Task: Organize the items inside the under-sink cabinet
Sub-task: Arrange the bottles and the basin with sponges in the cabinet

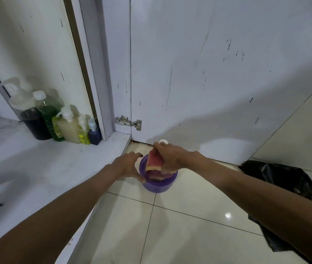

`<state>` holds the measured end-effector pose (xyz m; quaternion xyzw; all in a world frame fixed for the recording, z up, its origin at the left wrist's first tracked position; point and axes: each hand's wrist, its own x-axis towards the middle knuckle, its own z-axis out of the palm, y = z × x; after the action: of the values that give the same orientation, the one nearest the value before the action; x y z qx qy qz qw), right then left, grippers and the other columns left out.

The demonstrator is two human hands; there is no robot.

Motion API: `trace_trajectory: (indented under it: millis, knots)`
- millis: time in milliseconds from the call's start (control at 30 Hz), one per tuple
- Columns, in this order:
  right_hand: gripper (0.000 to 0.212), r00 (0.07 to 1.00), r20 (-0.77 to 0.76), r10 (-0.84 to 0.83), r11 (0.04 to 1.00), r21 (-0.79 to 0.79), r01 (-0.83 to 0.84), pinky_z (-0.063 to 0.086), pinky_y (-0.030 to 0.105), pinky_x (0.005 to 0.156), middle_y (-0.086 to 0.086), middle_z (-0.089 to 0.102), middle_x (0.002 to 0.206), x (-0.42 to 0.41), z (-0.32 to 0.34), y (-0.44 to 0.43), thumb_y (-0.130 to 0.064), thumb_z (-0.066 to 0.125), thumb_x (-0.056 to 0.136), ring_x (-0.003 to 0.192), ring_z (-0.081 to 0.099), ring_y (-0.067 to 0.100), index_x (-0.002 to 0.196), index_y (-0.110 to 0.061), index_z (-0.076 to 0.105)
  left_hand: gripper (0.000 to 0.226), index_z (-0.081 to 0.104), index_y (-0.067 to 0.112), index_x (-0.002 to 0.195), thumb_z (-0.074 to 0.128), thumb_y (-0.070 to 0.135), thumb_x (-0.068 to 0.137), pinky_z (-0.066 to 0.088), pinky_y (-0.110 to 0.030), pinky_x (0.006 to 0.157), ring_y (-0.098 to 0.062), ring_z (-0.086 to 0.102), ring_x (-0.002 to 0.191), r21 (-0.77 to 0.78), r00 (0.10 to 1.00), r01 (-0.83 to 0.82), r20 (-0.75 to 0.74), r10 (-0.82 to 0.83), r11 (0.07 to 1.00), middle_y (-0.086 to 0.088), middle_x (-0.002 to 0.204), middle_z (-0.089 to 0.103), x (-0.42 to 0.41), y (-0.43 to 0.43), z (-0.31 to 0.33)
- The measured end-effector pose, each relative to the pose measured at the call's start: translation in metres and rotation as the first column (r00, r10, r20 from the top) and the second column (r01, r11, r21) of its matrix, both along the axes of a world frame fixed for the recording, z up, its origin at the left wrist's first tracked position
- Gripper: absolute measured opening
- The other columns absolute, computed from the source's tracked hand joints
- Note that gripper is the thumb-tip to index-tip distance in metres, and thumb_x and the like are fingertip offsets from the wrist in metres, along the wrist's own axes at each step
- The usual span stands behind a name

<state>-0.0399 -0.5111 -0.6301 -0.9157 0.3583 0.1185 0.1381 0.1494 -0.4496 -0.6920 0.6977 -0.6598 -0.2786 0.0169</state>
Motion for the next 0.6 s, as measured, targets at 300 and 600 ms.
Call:
trace_trajectory:
  millis: [300, 600]
  knots:
    - [0.073, 1.000, -0.005, -0.014, 0.999, 0.044, 0.014, 0.045, 0.037, 0.083, 0.007, 0.041, 0.136, 0.002, -0.048, 0.003, -0.054, 0.070, 0.080, 0.115, 0.050, 0.030, 0.132, -0.019, 0.032, 0.090, 0.036, 0.021, 0.145, 0.083, 0.019, 0.069, 0.049, -0.037, 0.096, -0.022, 0.058, 0.112, 0.254, 0.973, -0.117, -0.163, 0.162, 0.960, -0.004, 0.127, 0.058, 0.001, 0.002, -0.005]
    - [0.035, 0.839, 0.444, -0.314, 0.935, -0.006, 0.353, 0.045, 0.034, 0.082, 0.001, 0.053, 0.109, -0.047, -0.048, 0.020, -0.041, 0.058, 0.083, 0.105, 0.051, 0.023, 0.110, -0.018, 0.055, 0.048, 0.064, 0.008, 0.113, 0.060, 0.049, 0.088, 0.059, -0.040, 0.077, -0.026, 0.064, 0.100, 0.413, 0.677, -0.365, -0.498, 0.543, 0.834, -0.008, 0.113, 0.066, -0.015, -0.016, -0.001]
